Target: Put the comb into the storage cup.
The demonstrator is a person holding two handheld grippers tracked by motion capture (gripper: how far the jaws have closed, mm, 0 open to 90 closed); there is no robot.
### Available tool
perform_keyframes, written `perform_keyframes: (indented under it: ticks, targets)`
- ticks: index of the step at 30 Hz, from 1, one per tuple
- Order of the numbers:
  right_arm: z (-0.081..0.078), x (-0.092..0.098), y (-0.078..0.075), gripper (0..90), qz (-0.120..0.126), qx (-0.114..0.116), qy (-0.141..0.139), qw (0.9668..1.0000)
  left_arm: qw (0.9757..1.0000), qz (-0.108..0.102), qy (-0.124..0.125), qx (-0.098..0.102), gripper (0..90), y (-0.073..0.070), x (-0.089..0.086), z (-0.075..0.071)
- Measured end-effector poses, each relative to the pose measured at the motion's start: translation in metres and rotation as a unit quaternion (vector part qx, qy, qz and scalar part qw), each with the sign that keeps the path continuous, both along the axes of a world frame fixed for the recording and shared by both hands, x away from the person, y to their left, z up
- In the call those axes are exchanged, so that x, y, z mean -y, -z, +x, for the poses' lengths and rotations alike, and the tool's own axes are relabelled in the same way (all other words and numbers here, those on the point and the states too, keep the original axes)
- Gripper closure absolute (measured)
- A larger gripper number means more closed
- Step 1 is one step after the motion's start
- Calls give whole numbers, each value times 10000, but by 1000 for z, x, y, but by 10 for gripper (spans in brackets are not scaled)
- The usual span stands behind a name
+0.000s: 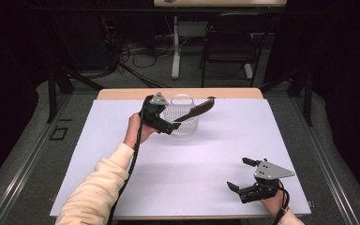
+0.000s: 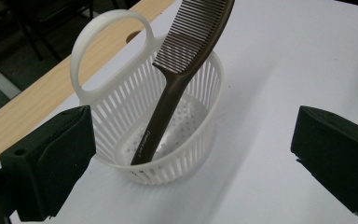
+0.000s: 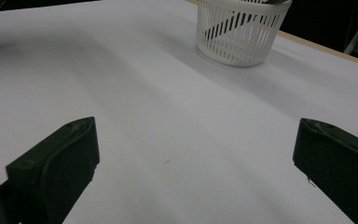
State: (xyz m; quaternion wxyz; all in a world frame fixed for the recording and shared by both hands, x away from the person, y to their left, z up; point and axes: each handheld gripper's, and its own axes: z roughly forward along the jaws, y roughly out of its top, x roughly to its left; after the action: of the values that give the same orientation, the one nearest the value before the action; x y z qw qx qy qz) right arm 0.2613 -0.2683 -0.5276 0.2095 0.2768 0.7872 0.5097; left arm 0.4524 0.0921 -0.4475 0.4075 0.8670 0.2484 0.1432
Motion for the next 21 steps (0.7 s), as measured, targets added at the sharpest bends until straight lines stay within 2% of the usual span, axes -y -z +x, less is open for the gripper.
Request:
perform_keyframes:
  ticks: [5,12,21]
  targets:
    - [0,0,0,0,-7,0,0,10000,9999,82,-57,-62,0,-1,-7,-6]
    - [0,0,0,0,17,-19,-7,10000,9997,196,-12,-135,2,-2,-14,-16]
    - [0,0,0,0,4,-29,-12,10000,9996,216,25,-186,1,1,-26,-29]
